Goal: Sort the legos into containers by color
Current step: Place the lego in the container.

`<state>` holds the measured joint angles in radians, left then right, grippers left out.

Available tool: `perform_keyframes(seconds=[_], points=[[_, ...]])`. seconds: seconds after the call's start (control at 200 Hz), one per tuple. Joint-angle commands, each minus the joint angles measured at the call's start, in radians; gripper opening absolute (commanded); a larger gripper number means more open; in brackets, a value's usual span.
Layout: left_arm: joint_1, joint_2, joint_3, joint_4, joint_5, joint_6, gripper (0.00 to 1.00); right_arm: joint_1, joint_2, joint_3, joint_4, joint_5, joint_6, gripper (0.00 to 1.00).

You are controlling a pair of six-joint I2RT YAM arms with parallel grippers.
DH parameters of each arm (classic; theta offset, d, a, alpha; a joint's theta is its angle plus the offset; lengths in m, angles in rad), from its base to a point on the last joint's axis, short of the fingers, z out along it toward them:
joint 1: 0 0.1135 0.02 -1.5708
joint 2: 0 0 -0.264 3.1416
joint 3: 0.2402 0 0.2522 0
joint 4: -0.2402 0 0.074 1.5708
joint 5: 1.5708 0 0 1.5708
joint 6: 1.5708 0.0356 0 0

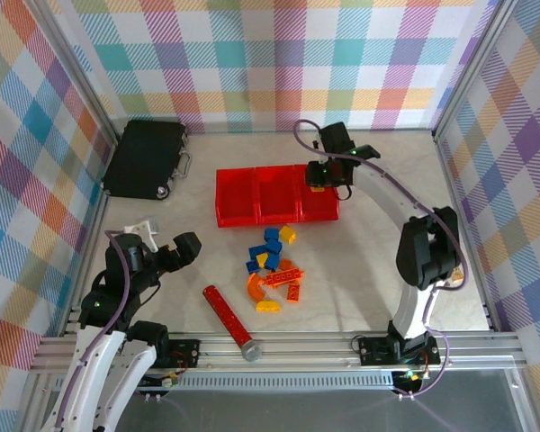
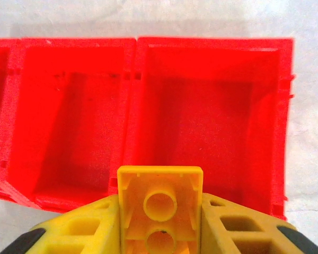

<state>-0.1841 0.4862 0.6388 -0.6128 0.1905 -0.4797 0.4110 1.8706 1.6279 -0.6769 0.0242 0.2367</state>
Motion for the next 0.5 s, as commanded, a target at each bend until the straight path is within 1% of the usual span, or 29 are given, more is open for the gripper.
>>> perform_keyframes(seconds=[0.0, 0.11, 0.35, 0.495], points=[[-0.008, -0.023, 0.042, -0.049, -0.027, -0.013, 1.0, -0.016, 0.05, 0.045, -0.051, -0.074, -0.045, 0.35], [-0.009, -0.045, 0.038, -0.064, -0.047, -0.026, 0.99, -0.02, 0.096, 0.061, -0.055, -0.072, -0.058, 0.36], [-0.009, -0.055, 0.035, -0.069, -0.039, -0.033, 1.0, -0.026, 0.168, 0.072, -0.038, -0.08, -0.046, 0.36], [-0.009, -0.054, 0.03, -0.07, -0.033, -0.035, 1.0, -0.028, 0.2, 0.099, -0.043, -0.075, -0.039, 0.39]])
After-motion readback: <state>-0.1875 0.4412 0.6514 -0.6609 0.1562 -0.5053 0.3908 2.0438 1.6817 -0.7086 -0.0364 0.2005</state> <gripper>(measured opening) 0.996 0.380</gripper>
